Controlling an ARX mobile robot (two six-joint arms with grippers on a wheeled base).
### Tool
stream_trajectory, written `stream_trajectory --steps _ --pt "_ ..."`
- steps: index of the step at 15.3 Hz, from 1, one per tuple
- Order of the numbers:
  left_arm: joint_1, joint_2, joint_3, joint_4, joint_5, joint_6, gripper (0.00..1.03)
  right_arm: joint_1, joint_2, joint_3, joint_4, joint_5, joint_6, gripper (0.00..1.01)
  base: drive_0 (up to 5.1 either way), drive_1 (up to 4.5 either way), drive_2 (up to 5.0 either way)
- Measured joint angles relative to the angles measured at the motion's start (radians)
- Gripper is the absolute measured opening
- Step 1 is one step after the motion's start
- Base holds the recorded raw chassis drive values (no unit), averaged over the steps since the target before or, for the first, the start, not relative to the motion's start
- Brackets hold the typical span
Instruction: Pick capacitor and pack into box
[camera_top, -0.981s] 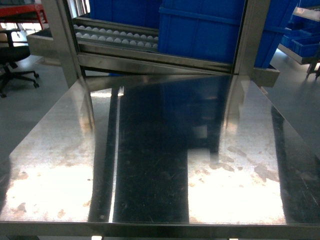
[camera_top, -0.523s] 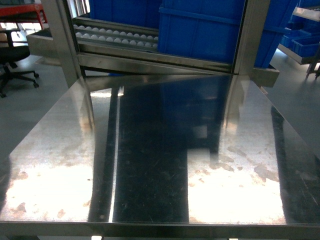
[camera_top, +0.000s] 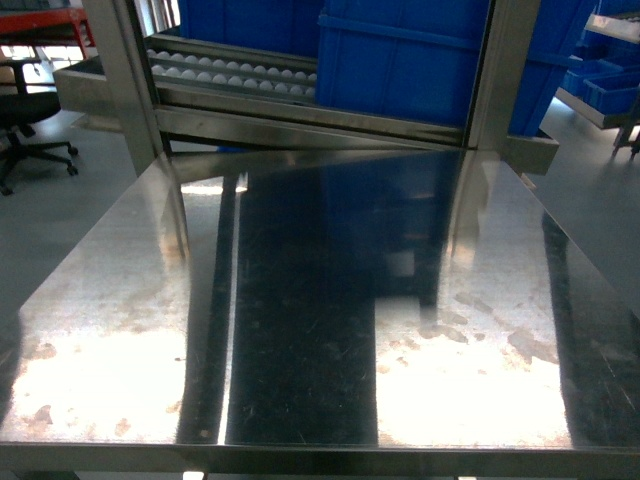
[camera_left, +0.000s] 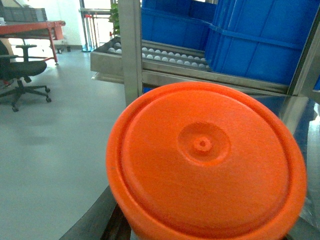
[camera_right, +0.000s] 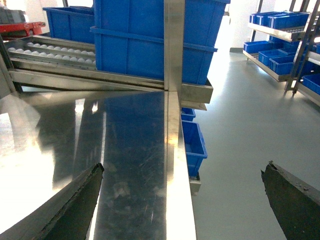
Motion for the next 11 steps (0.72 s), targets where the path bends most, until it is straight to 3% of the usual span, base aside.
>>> stream_trajectory --steps 11 --pt "0.000 0.000 0.000 0.000 0.000 0.000 0.45 0.000 0.000 0.000 0.000 0.000 0.000 0.98 0.0 0.00 0.0"
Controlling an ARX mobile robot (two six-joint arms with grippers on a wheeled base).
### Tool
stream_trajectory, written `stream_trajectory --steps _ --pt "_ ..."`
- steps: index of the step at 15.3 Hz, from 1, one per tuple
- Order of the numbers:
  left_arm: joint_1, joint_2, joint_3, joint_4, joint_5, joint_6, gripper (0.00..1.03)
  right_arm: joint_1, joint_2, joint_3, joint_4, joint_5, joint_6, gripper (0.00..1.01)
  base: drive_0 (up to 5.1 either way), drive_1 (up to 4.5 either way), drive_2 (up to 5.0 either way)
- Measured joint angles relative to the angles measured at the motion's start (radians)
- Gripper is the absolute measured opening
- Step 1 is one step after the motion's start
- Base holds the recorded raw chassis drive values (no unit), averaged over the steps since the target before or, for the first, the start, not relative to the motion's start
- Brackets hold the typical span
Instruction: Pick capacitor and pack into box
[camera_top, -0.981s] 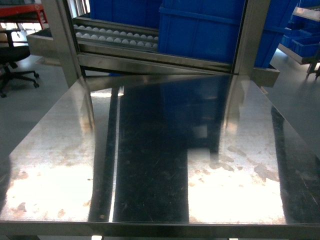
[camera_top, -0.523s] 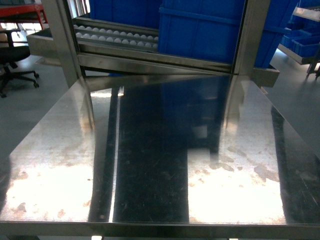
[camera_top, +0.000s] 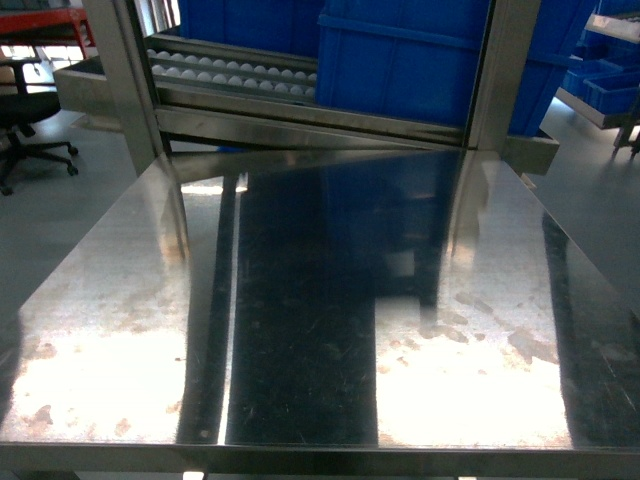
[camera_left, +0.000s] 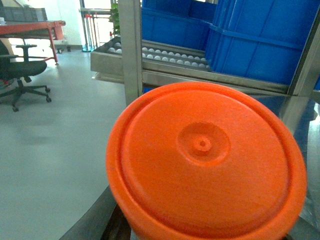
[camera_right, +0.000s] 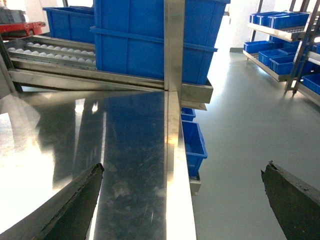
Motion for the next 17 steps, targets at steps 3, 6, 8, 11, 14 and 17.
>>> stream_trajectory --steps 3,6,8,11,14,17 --pt "0.000 0.000 0.000 0.001 0.000 0.000 0.45 0.000 0.000 0.000 0.002 0.000 0.000 0.98 0.0 0.00 0.0" --pt "0.000 0.000 0.000 0.003 0.000 0.000 0.45 0.000 0.000 0.000 0.003 0.000 0.000 0.98 0.0 0.00 0.0" --pt "0.000 0.000 0.000 0.001 0.000 0.000 0.45 0.000 0.000 0.000 0.001 0.000 0.000 0.98 0.0 0.00 0.0" --pt "0.000 0.000 0.000 0.000 0.000 0.001 0.45 0.000 0.000 0.000 0.001 0.001 0.000 0.98 0.0 0.00 0.0" --pt "0.000 0.000 0.000 -0.001 0.000 0.004 0.45 0.000 0.000 0.000 -0.001 0.000 0.001 0.98 0.0 0.00 0.0" --pt "0.000 0.000 0.000 0.000 -0.001 0.004 0.45 0.000 0.000 0.000 0.001 0.000 0.000 0.98 0.0 0.00 0.0"
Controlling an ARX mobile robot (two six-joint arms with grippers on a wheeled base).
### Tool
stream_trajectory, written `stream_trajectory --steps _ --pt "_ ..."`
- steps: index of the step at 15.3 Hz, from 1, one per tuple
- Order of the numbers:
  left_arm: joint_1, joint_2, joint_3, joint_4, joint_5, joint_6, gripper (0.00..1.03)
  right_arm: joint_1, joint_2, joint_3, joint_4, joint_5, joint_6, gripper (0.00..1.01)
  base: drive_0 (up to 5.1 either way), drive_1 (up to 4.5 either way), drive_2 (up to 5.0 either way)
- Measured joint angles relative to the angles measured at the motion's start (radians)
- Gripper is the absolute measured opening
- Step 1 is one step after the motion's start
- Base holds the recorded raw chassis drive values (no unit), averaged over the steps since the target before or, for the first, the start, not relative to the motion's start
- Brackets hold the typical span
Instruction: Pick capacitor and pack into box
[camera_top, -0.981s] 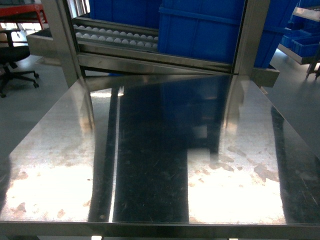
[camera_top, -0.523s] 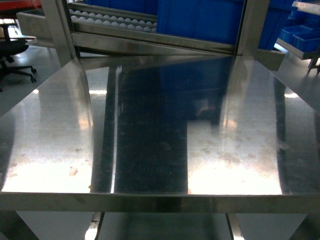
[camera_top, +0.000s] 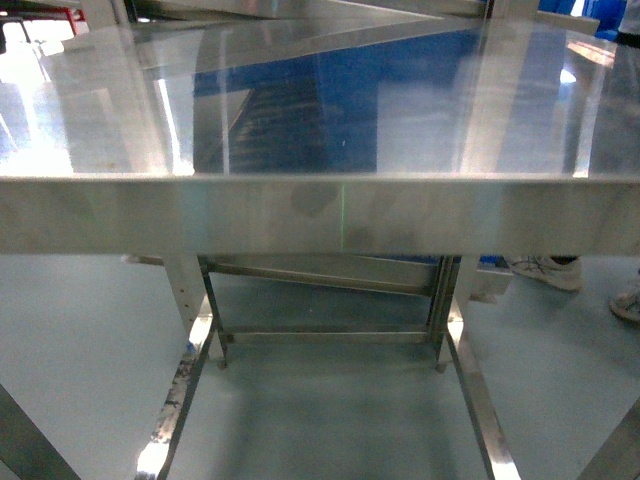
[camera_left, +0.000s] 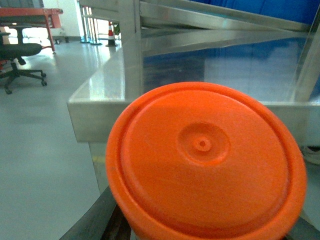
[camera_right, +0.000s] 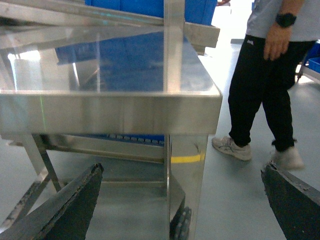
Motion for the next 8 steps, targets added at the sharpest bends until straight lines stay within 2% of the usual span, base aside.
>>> stream_trajectory --steps 8 --pt "0.000 0.000 0.000 -0.001 0.001 0.000 0.45 0.000 0.000 0.000 0.000 0.000 0.000 0.98 0.0 0.00 0.0"
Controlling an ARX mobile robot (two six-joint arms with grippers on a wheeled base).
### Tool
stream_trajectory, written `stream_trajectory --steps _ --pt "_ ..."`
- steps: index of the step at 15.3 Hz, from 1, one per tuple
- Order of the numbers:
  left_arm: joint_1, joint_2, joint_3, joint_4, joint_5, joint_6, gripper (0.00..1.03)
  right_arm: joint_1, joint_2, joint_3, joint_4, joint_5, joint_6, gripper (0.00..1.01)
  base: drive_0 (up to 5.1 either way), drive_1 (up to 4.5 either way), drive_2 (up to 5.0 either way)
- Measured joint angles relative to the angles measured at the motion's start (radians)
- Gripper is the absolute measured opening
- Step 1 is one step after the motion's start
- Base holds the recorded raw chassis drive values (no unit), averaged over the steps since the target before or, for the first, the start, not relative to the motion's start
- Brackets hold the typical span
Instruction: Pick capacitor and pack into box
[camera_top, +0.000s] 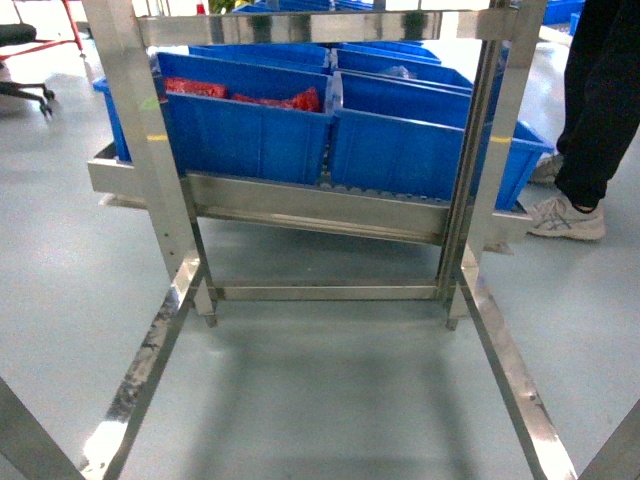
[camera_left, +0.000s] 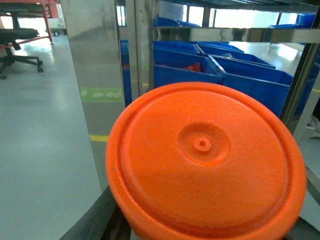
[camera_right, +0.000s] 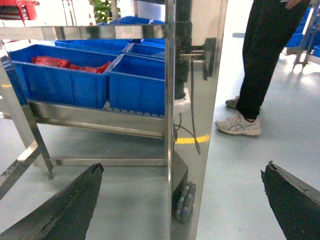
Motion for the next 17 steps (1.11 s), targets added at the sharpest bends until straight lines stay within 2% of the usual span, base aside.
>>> stream_trajectory --steps 17 --pt "0.000 0.000 0.000 0.000 0.000 0.000 0.45 0.000 0.000 0.000 -0.001 0.000 0.000 0.98 0.0 0.00 0.0"
